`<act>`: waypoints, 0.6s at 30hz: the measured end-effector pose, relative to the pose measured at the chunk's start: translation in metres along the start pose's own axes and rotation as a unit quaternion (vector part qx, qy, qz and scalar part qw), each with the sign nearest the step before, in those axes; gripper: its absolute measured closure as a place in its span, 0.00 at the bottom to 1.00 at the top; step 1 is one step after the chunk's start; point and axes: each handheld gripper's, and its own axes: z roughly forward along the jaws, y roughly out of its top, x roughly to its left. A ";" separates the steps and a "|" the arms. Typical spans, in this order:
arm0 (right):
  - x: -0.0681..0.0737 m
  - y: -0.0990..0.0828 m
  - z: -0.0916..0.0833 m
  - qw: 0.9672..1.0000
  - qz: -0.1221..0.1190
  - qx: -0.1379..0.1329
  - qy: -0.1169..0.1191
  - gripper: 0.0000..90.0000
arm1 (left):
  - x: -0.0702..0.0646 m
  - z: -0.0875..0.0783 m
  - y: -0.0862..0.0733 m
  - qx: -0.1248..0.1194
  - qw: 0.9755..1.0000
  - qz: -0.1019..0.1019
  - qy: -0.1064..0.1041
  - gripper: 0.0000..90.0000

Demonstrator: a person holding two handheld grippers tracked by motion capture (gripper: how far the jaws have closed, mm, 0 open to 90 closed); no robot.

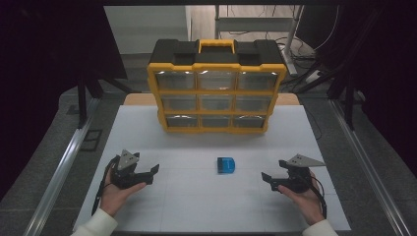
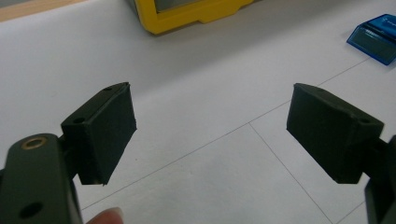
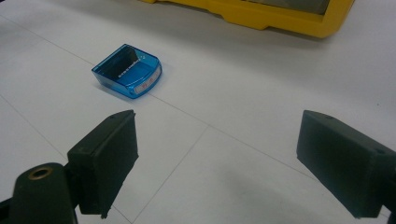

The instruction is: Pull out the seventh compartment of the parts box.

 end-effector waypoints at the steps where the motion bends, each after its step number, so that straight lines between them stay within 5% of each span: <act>1: 0.000 0.000 0.000 1.000 0.001 0.001 0.000 0.14 | 0.000 0.001 0.000 0.000 1.000 0.000 -0.001 0.17; 18: -0.002 0.001 0.002 1.000 0.003 0.004 0.001 0.15 | -0.003 -0.001 0.000 -0.007 1.000 0.007 0.000 0.17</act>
